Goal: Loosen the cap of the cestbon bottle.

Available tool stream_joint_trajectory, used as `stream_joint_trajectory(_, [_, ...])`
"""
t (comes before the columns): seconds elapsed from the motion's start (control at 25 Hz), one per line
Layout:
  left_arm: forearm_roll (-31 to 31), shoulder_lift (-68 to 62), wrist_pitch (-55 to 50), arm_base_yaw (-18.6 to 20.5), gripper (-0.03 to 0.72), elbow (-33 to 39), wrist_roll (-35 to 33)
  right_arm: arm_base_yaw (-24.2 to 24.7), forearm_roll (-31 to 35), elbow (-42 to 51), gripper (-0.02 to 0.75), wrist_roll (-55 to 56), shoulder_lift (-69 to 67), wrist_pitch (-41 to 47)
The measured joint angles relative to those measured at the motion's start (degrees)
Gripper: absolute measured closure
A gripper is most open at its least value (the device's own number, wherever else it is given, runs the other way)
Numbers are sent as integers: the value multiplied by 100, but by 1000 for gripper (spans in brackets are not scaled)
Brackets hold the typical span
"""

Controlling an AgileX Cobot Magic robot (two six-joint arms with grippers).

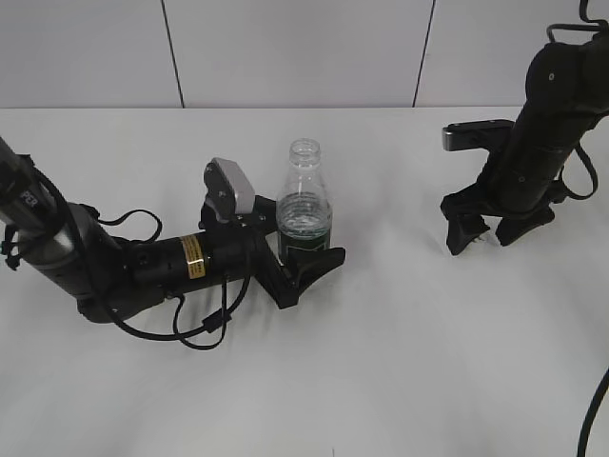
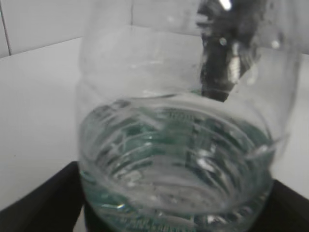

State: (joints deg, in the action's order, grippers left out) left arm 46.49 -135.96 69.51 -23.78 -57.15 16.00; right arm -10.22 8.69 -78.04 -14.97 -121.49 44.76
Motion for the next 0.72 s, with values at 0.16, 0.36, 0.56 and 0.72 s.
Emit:
stream_joint_trajectory(0.16, [-2,6,-12,0,108,0,18,0,-5,0,140,-11,0,18])
stream_joint_trajectory(0.36, [5,186,-31,0,107,18,18,0,-5,0,141,-22,0,42])
stream_joint_trajectory(0.56, [61,594,-31,0,107,45,18,0,-5,0,141,-29,0,65])
stream_joint_trajectory(0.72, [67,896,-31,0,107,45,92,0,-5,0,142,-36,0,80])
